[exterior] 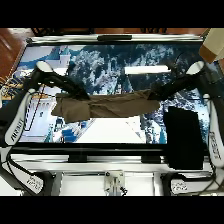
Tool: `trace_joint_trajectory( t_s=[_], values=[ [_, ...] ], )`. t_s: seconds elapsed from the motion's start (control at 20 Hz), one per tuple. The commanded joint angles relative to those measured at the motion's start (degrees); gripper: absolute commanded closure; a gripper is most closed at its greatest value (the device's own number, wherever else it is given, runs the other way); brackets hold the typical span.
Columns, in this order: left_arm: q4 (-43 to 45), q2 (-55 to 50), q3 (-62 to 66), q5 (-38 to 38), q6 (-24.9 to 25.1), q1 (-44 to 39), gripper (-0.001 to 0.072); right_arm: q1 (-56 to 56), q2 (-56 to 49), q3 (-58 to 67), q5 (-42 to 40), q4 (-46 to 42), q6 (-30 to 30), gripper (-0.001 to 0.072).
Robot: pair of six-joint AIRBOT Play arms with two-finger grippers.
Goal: Fold the shirts.
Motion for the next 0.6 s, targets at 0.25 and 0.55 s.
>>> trace_joint_trajectory(
  t_s=[0.25,0.55],
  values=[
    [-10.01,-4.28,-2.60,26.62,-5.95,-25.77,0.0665,0.09,22.71,1.27,10.25,0.13,8.92,0.0636],
    [-20.65,-7.61,-2.60,33.22,-3.65,-32.06,0.0666,0.11,28.55,1.25,10.69,0.11,12.90,0.0635]
  ],
)
